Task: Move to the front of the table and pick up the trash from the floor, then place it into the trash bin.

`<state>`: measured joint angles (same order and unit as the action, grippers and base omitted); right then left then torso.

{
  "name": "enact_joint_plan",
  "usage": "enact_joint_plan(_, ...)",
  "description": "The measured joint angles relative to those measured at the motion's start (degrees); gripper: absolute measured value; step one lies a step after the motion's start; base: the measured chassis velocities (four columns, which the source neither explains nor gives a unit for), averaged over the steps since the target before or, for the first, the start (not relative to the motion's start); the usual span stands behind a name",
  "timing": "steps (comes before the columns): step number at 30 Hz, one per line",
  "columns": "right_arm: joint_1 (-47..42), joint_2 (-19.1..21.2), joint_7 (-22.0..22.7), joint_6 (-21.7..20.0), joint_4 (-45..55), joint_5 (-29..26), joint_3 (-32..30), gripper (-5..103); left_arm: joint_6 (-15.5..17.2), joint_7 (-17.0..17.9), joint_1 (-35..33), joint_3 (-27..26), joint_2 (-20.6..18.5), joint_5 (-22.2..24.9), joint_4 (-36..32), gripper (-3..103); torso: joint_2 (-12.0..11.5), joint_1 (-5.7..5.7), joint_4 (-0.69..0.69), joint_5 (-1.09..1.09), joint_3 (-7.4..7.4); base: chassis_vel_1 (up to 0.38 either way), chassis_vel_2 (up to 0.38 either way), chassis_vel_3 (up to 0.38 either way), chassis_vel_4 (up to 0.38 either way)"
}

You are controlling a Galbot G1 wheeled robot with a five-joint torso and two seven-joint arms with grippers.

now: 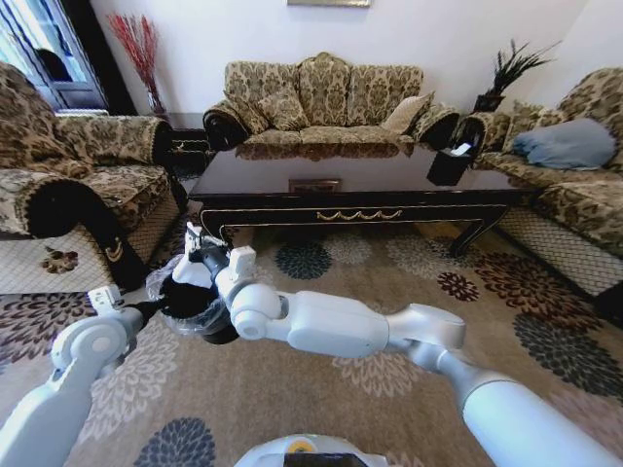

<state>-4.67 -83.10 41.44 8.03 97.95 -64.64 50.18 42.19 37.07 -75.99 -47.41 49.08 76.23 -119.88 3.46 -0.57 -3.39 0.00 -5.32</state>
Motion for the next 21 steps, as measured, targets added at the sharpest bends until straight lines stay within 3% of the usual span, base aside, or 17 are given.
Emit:
enact_joint_plan(1,-0.24,-0.14,0.06,0.00,-0.01,0.05,0.46,-2,0.00,-0.03,-0.21,-0.17,-0.05,0.00,-0.07,2,0.00,0.00,0.00,0.00,0.00,0.000,0.000,0.000,0.000)
enact_joint_plan(3,-0.67,-0.17,0.14,0.00,-0.01,0.34,1.02,9,-0.01,-0.04,-0.63,-0.45,-0.07,-0.02,-0.23,2,0.00,0.00,0.00,0.00,0.00,0.000,0.000,0.000,0.000)
enact_joint_plan(8,-1.30,-0.08,0.53,0.00,0.18,0.99,1.45,19,-0.02,-0.07,-1.16,-0.65,0.03,-0.10,-0.52,2,0.00,0.00,0.00,0.00,0.00,0.000,0.000,0.000,0.000)
enact_joint_plan(13,-2.04,-0.08,0.88,-0.02,-0.03,2.13,1.80,46,-0.05,-0.08,-1.45,-0.69,0.44,-0.34,-0.76,2,0.00,0.00,0.00,0.00,0.00,0.000,0.000,0.000,0.000)
enact_joint_plan(15,-2.12,-0.12,0.92,-0.04,-0.03,2.17,1.90,46,-0.04,-0.08,-1.54,-0.69,0.50,-0.37,-0.82,2,0.00,0.00,0.00,0.00,0.00,0.000,0.000,0.000,0.000)
enact_joint_plan(17,-2.14,-0.26,0.92,-0.08,-0.04,2.35,2.17,57,-0.05,-0.09,-1.61,-0.69,0.54,-0.44,-0.82,2,0.00,0.00,0.00,0.00,0.00,0.000,0.000,0.000,0.000)
enact_joint_plan(19,-2.14,-0.35,0.92,-0.09,-0.08,2.43,2.26,57,-0.05,-0.09,-1.63,-0.69,0.55,-0.46,-0.83,2,0.00,0.00,0.00,0.00,0.00,0.000,0.000,0.000,0.000)
enact_joint_plan(20,-2.14,-0.62,0.93,-0.11,-0.21,2.52,2.43,68,-0.05,-0.10,-1.67,-0.72,0.57,-0.48,-0.83,2,0.00,0.00,0.00,0.00,0.00,0.000,0.000,0.000,0.000)
enact_joint_plan(21,-2.11,-0.91,0.97,-0.14,-0.36,2.53,2.51,68,-0.06,-0.10,-1.76,-0.76,0.57,-0.49,-0.84,2,0.00,0.00,0.00,0.00,0.00,0.000,0.000,0.000,0.000)
